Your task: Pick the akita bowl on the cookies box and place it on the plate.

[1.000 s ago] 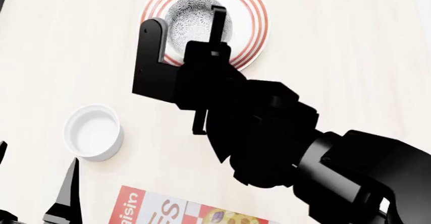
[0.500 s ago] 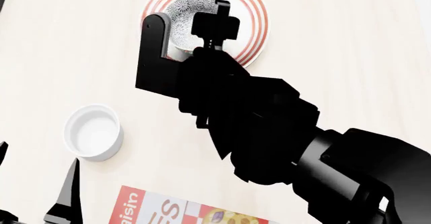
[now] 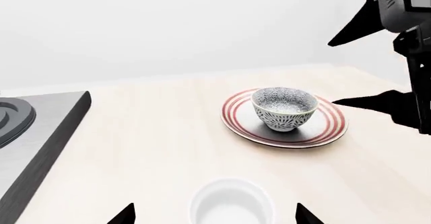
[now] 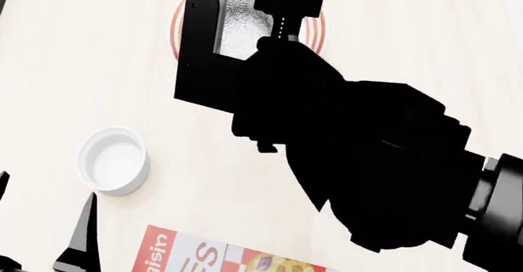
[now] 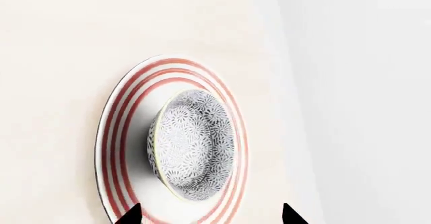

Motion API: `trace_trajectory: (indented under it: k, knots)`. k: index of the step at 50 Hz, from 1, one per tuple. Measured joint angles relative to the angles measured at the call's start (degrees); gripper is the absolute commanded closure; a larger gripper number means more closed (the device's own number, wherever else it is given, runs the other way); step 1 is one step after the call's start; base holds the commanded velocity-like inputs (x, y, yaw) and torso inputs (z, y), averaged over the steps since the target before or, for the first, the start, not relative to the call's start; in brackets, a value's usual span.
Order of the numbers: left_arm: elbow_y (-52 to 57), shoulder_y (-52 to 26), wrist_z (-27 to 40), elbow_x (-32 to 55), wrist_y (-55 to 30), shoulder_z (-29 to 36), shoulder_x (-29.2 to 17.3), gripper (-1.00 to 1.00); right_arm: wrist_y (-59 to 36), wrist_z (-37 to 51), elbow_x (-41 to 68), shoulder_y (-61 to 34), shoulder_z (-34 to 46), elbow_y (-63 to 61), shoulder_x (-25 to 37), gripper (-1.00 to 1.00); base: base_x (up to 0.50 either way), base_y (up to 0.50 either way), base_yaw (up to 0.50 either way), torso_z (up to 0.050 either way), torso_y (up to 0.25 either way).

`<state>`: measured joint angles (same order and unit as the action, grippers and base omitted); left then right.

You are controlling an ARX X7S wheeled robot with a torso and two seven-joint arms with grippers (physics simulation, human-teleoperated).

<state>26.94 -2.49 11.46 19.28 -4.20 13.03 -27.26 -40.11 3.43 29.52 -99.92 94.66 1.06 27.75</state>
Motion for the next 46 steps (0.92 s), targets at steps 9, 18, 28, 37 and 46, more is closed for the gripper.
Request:
trace_trajectory:
  k: [9,18,28,37,46]
  knots:
    - [1.2,0.2,0.9,0.4,0.0,-1.2,-0.4,-1.00,-5.0,5.5,4.0,-3.0,-3.8,-17.9,9.4,-1.00,0.00,0.00,0.00,0.000,0.000]
    - [3.2,0.8,3.2,0.2,1.5,-4.2,-0.6,-1.00,-3.9,18.2,6.5,0.7,-8.6,-34.4,20.0,-1.00,0.00,0.00,0.00,0.000,0.000]
    - [5.6,1.7,6.5,-1.7,4.8,-7.7,0.1,-1.00,4.3,38.4,4.4,9.9,-11.1,-50.0,31.8,-1.00,0.00,0.00,0.00,0.000,0.000]
    - [7.4,3.5,9.7,-4.3,11.1,-11.7,1.8,-1.00,20.9,55.1,-1.1,16.0,-7.3,-56.6,42.6,-1.00,0.00,0.00,0.00,0.000,0.000]
    - [8.1,5.3,12.3,-6.2,18.3,-15.2,4.1,-1.00,35.3,68.2,-10.2,18.9,-0.3,-59.2,51.1,-1.00,0.00,0.00,0.00,0.000,0.000]
